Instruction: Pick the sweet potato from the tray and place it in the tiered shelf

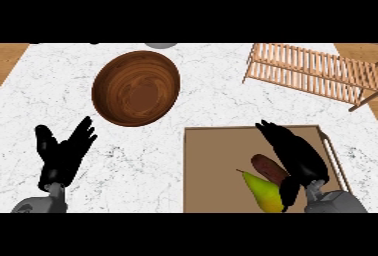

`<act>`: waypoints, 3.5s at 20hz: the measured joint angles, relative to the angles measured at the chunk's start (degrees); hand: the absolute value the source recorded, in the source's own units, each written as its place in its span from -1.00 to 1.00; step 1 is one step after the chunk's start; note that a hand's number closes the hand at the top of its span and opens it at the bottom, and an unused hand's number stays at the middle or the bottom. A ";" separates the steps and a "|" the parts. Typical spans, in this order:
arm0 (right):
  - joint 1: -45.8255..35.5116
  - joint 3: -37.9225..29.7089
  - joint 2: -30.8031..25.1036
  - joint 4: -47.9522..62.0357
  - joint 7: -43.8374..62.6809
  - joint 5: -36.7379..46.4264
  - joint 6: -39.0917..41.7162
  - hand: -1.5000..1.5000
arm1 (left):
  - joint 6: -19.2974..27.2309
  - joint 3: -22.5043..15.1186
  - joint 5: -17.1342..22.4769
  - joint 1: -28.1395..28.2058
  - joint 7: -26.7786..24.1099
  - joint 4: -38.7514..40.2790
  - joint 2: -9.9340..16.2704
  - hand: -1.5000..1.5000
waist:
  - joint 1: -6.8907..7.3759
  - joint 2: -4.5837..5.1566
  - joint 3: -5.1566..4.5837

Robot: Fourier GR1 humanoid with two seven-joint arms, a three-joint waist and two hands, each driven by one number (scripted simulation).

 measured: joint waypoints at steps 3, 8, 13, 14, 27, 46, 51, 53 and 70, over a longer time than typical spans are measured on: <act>-0.78 3.30 -1.80 1.29 -2.12 2.15 3.57 1.00 | -0.33 0.19 0.00 0.05 -0.89 0.22 -0.28 0.00 | 0.30 -0.06 -0.25; -0.02 4.92 -2.43 1.14 -6.21 2.89 5.23 1.00 | -0.77 0.34 -0.19 0.76 -1.14 -0.21 -0.54 0.00 | 0.04 -0.20 -0.33; 0.88 2.77 -0.95 1.92 -8.14 1.80 4.21 1.00 | -1.05 0.61 -0.21 1.18 -0.48 -1.07 -0.50 0.00 | -0.10 -0.09 -0.31; 0.09 1.41 0.59 2.63 -6.34 1.11 4.49 1.00 | -1.45 0.73 0.04 1.30 -0.71 -1.13 -0.43 0.00 | 0.00 -0.02 -0.29; -15.08 -10.86 18.12 1.75 15.80 -0.16 -6.02 1.00 | -1.34 1.07 -0.61 0.21 0.32 -0.26 -0.57 0.00 | 0.10 0.47 0.73; -45.50 -29.37 8.35 -15.08 36.29 -0.65 7.22 1.00 | -0.33 0.97 -2.62 0.62 -0.34 -0.51 -2.37 0.00 | 0.06 0.44 0.88; -52.06 -35.57 2.37 -5.98 34.28 -2.45 7.43 1.00 | -1.62 1.84 -2.01 0.04 -0.09 0.01 -1.76 0.00 | 0.34 0.61 0.84; -54.75 -37.56 -0.26 -1.48 33.53 -2.86 7.32 1.00 | -2.12 2.21 -1.60 -0.17 0.08 -0.02 -1.61 0.00 | 0.47 0.69 0.81; -61.80 -38.55 -13.41 32.85 13.18 -2.95 -0.01 1.00 | -2.31 2.04 -3.15 -0.52 -0.55 0.03 -3.18 0.00 | 1.11 0.96 0.82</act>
